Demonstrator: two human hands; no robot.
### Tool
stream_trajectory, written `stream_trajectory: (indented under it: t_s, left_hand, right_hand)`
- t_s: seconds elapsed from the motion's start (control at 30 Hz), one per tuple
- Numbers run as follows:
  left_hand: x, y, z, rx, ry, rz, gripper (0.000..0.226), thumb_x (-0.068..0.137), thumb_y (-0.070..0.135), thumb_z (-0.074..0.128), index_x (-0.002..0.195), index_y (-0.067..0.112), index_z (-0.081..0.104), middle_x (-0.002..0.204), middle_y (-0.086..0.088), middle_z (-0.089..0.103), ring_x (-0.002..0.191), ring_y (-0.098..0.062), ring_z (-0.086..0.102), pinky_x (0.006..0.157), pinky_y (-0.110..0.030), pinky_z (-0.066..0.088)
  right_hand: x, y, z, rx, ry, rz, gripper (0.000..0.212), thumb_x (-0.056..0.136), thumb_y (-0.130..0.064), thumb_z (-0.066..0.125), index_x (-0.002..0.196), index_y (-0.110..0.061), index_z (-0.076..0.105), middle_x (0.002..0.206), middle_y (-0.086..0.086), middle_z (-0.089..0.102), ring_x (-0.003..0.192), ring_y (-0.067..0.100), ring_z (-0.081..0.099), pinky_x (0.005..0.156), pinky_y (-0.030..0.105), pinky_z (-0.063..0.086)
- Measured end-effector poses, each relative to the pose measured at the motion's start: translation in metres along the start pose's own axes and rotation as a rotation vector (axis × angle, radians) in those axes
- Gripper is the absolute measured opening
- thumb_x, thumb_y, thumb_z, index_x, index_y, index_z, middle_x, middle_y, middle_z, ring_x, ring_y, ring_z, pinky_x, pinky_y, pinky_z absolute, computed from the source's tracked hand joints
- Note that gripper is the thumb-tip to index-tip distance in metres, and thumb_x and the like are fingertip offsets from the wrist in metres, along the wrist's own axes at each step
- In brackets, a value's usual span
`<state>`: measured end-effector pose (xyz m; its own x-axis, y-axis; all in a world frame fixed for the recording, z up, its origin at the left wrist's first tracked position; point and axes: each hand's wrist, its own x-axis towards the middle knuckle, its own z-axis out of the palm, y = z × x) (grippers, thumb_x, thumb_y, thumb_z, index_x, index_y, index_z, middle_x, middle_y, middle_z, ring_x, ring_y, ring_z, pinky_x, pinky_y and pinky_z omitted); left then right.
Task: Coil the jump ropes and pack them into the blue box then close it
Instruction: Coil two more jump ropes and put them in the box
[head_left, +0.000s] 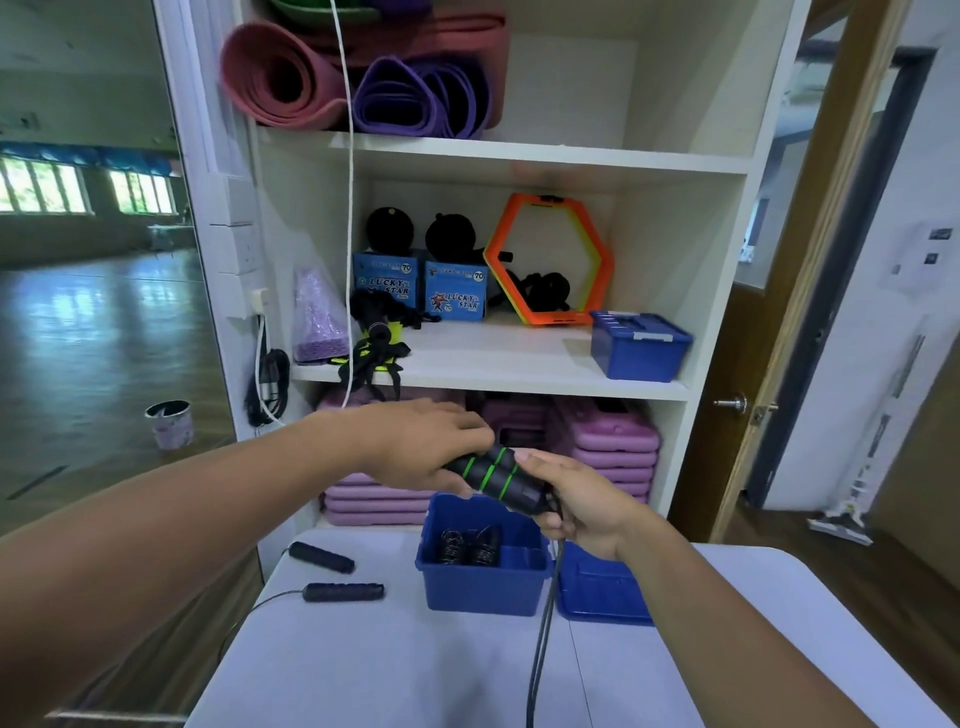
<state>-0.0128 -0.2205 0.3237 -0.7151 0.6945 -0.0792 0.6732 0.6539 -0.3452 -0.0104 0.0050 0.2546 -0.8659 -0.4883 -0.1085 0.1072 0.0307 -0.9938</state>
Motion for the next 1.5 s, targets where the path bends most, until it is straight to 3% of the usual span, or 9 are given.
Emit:
stream_trajectory:
  t_s: [0.17,0.4,0.67,0.8,0.97,1.07,1.3,1.4,1.5]
  left_hand:
    - [-0.005,-0.002,0.001,-0.017,0.074,-0.004,0.040,0.096,0.058,0.049,0.114,0.025,0.036,0.128,0.000,0.051,0.114,-0.022,0.046,0.099,-0.042,0.039]
    - [-0.011,-0.002,0.009,-0.034,0.125,-0.069,0.052,0.096,0.062,0.047,0.126,0.023,0.030,0.126,-0.002,0.051,0.105,-0.022,0.049,0.096,-0.040,0.041]
    - [-0.023,-0.014,0.022,-0.072,0.221,-0.213,0.083,0.097,0.055,0.051,0.156,0.025,0.001,0.152,-0.005,0.036,0.131,-0.029,0.046,0.109,-0.041,0.037]
    - [-0.034,-0.021,0.037,-0.322,0.292,-0.342,0.080,0.094,0.056,0.057,0.157,0.026,0.018,0.147,0.002,0.037,0.127,-0.023,0.047,0.100,-0.031,0.039]
    - [-0.040,-0.012,0.051,-0.863,0.524,-0.434,0.037,0.093,0.039,0.069,0.123,0.023,0.053,0.093,0.007,0.052,0.078,-0.010,0.053,0.071,-0.024,0.039]
    - [-0.042,-0.010,0.058,-1.316,0.678,-0.525,0.032,0.093,0.041,0.068,0.115,0.019,0.059,0.076,0.003,0.050,0.065,-0.010,0.046,0.062,-0.022,0.039]
    - [-0.033,0.004,0.034,-2.202,1.033,-0.455,0.035,0.097,0.038,0.059,0.115,0.008,0.060,0.096,-0.011,0.069,0.062,-0.016,0.058,0.052,-0.028,0.047]
    - [-0.028,0.013,0.022,-2.329,1.085,-0.414,0.027,0.100,0.037,0.054,0.104,0.010,0.058,0.083,-0.007,0.065,0.059,-0.015,0.055,0.052,-0.028,0.045]
    - [-0.021,0.014,0.019,-2.317,1.148,-0.455,0.024,0.100,0.037,0.056,0.099,0.013,0.059,0.080,-0.003,0.062,0.070,-0.018,0.063,0.067,-0.035,0.053]
  right_hand:
    - [0.000,-0.003,0.003,0.083,0.020,0.011,0.034,0.099,-0.038,0.053,0.119,-0.012,0.062,0.073,0.004,0.060,0.043,0.011,0.038,0.036,0.017,0.020]
    - [0.000,-0.012,0.011,0.116,0.025,0.022,0.027,0.102,-0.035,0.045,0.109,-0.018,0.065,0.068,-0.001,0.064,0.040,0.009,0.038,0.034,0.015,0.022]
    - [0.003,-0.016,0.014,0.064,0.073,-0.126,0.029,0.103,-0.027,0.043,0.120,-0.016,0.064,0.087,0.002,0.062,0.051,0.013,0.048,0.046,0.022,0.028]
    - [0.003,-0.020,0.013,-0.003,0.131,-0.229,0.027,0.101,-0.013,0.050,0.125,-0.014,0.062,0.093,0.007,0.066,0.058,0.013,0.050,0.056,0.022,0.044]
    - [0.007,-0.021,0.021,-0.149,0.170,-0.343,0.027,0.101,-0.009,0.051,0.123,-0.020,0.062,0.076,0.000,0.062,0.057,0.011,0.047,0.056,0.022,0.041]
    - [0.005,-0.016,0.023,-0.186,0.192,-0.337,0.022,0.103,-0.013,0.048,0.116,-0.011,0.065,0.067,-0.004,0.050,0.054,0.009,0.042,0.055,0.019,0.038]
    - [0.010,0.007,0.038,-0.167,0.191,-0.305,0.030,0.105,-0.023,0.042,0.102,-0.004,0.065,0.069,-0.001,0.044,0.052,0.010,0.038,0.053,0.023,0.040]
    - [0.012,0.013,0.051,-0.164,0.159,-0.299,0.030,0.105,-0.024,0.042,0.101,-0.006,0.065,0.068,-0.002,0.045,0.051,0.011,0.037,0.052,0.026,0.037]
    - [0.012,0.011,0.059,-0.189,0.160,-0.288,0.030,0.106,-0.024,0.042,0.101,-0.007,0.065,0.068,-0.003,0.047,0.050,0.011,0.038,0.051,0.026,0.038]
